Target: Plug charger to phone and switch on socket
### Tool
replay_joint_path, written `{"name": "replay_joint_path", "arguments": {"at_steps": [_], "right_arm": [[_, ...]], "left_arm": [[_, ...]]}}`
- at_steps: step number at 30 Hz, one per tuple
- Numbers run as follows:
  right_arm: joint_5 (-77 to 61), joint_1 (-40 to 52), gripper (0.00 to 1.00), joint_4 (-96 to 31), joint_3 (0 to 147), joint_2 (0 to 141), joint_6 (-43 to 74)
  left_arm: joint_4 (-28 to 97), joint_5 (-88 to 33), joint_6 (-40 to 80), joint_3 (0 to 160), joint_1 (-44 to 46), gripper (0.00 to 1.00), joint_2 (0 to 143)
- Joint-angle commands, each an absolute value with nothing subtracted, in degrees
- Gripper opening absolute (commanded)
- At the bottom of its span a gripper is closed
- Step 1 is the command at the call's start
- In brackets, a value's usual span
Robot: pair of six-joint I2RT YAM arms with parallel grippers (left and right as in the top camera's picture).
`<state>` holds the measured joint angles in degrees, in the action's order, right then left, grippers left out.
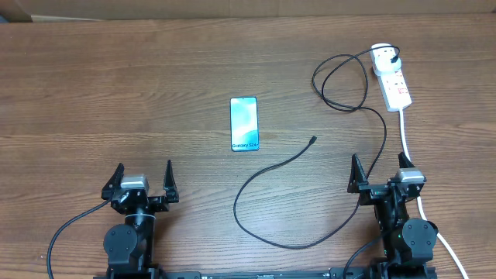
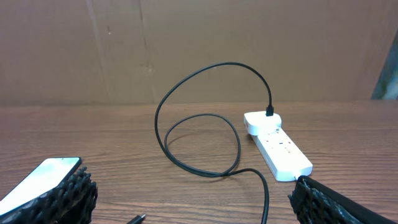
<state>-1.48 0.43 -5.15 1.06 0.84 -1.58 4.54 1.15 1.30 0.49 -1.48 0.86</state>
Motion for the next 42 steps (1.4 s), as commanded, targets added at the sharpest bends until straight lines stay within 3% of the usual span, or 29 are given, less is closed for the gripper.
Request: {"name": "replay_joint_path", "arguments": {"at_steps": [1, 42], "right_arm": [[-1.1, 0.6, 1.00, -4.8, 0.5, 0.3, -2.0], [-1.1, 0.6, 1.00, -4.8, 0.5, 0.3, -2.0]], "left_arm": [[4.4, 1.5, 1.7, 0.3, -1.1, 1.00, 0.3], [0.6, -2.7, 1.7, 0.3, -1.1, 1.00, 0.3]]}}
